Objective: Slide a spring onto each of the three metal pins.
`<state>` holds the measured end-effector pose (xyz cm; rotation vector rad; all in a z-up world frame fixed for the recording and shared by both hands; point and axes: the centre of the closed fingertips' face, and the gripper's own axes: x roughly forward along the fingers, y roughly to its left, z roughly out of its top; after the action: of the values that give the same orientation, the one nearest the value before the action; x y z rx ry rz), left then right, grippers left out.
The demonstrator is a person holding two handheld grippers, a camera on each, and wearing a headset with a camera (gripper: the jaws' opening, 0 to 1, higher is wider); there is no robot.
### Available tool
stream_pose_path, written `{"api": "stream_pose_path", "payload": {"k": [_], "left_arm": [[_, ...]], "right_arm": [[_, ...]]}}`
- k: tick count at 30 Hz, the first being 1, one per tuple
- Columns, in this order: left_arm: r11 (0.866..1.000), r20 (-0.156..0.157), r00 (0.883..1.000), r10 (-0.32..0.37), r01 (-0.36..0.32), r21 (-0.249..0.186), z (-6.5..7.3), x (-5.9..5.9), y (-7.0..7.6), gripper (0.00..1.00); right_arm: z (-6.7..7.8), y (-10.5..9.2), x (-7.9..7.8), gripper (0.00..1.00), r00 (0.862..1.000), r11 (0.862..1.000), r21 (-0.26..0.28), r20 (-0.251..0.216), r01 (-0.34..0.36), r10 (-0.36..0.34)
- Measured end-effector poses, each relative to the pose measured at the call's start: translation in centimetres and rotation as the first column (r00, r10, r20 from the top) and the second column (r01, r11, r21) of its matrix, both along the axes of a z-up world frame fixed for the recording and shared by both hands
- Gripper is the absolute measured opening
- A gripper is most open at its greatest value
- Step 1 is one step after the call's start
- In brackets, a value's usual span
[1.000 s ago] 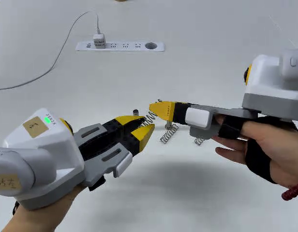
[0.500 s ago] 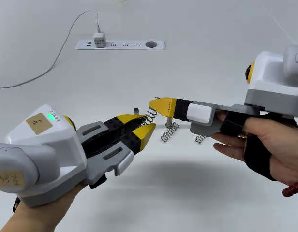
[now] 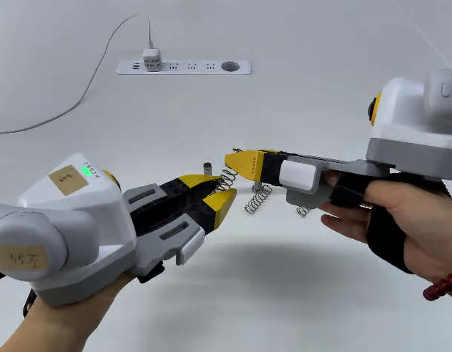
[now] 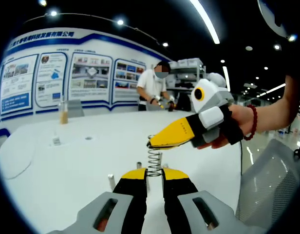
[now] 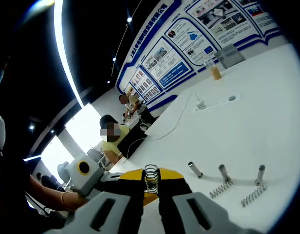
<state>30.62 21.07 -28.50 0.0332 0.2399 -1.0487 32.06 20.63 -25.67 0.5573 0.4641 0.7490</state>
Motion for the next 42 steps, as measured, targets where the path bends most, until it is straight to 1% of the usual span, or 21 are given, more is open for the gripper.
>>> {"api": "stream_pose_path", "payload": {"k": [1,4,6,7,11,12,13,14,15,16,20,23,25,27,29,31,33,36,39,42], "left_arm": [[1.0,-0.003,1.0,0.0,0.0,0.004,-0.1,0.0,0.0,0.12],[1.0,-0.009,1.0,0.005,-0.005,0.018,-0.4,0.1,0.2,0.14],[0.999,-0.015,1.0,0.013,-0.013,0.031,-0.7,0.2,0.4,0.17],[0.999,-0.021,1.0,0.022,-0.02,0.049,-1.0,0.2,0.5,0.19],[0.995,-0.003,1.0,0.027,-0.026,0.095,-1.4,0.2,0.8,0.24],[0.993,-0.004,1.0,0.029,-0.028,0.114,-1.7,0.1,1.0,0.26],[0.992,-0.007,0.999,0.032,-0.031,0.123,-1.8,0.1,1.1,0.28],[0.99,-0.018,0.999,0.038,-0.036,0.134,-2.0,0.0,1.2,0.31],[0.989,-0.019,0.999,0.041,-0.038,0.142,-2.1,0.1,1.3,0.36],[0.988,-0.016,0.999,0.045,-0.042,0.146,-2.2,0.1,1.4,0.38],[0.986,-0.013,0.999,0.048,-0.046,0.158,-2.4,-0.1,1.7,0.4],[0.984,-0.003,0.999,0.045,-0.044,0.174,-2.5,-0.1,1.8,0.43],[0.984,-0.006,0.999,0.045,-0.043,0.173,-2.5,-0.2,1.9,0.45],[0.984,-0.005,0.999,0.046,-0.045,0.171,-2.5,-0.2,1.9,0.47],[0.982,0.001,0.999,0.042,-0.041,0.185,-2.7,-0.2,2.0,0.5],[0.98,0.005,0.999,0.041,-0.042,0.193,-2.8,-0.2,2.0,0.52],[0.979,0.008,0.999,0.035,-0.036,0.198,-2.8,-0.3,2.0,0.54],[0.979,0.004,1.0,0.031,-0.031,0.203,-3.0,-0.4,1.9,0.58],[0.98,-0.014,0.999,0.034,-0.03,0.198,-3.2,-0.5,1.9,0.64],[0.98,-0.021,0.999,0.046,-0.041,0.195,-3.4,-0.4,2.0,0.68]], "right_arm": [[0.1,-0.1,0.1,0.11,1.0,1.0,-0.013,0.015,0.007,-0.007],[0.1,-0.2,0.3,0.11,0.999,0.999,-0.049,0.036,0.011,-0.009],[0.0,-0.3,0.5,0.11,0.999,0.997,-0.072,0.047,0.016,-0.012],[0.0,-0.3,0.6,0.11,0.998,0.996,-0.085,0.056,0.023,-0.019],[-0.1,-0.3,1.1,0.11,0.996,0.991,-0.127,0.087,0.033,-0.022],[-0.3,-0.3,1.2,0.11,0.995,0.988,-0.15,0.096,0.029,-0.015],[-0.4,-0.2,1.3,0.11,0.994,0.986,-0.163,0.106,0.026,-0.009],[-0.5,0.0,1.4,0.11,0.993,0.984,-0.174,0.114,0.024,-0.004],[-0.6,0.1,1.6,0.11,0.993,0.983,-0.182,0.119,0.025,-0.003],[-0.7,0.1,1.7,0.11,0.992,0.981,-0.195,0.128,0.027,-0.002],[-1.0,0.5,2.1,0.11,0.987,0.973,-0.231,0.161,0.026,0.012],[-1.3,0.7,2.6,0.11,0.984,0.966,-0.259,0.178,0.029,0.018],[-1.5,0.8,2.9,0.11,0.982,0.961,-0.275,0.189,0.035,0.019],[-1.8,0.8,3.3,0.11,0.98,0.952,-0.303,0.197,0.039,0.022],[-2.0,0.8,3.8,0.11,0.977,0.944,-0.327,0.21,0.044,0.027],[-2.1,0.8,4.1,0.11,0.977,0.943,-0.33,0.213,0.045,0.028],[-2.3,0.8,4.4,0.11,0.978,0.944,-0.327,0.205,0.044,0.025],[-2.7,0.7,5.0,0.11,0.981,0.944,-0.326,0.193,0.049,0.015],[-3.0,0.7,5.6,0.11,0.982,0.941,-0.335,0.189,0.056,0.009],[-3.3,0.7,5.9,0.11,0.983,0.938,-0.341,0.183,0.059,0.005]]}}
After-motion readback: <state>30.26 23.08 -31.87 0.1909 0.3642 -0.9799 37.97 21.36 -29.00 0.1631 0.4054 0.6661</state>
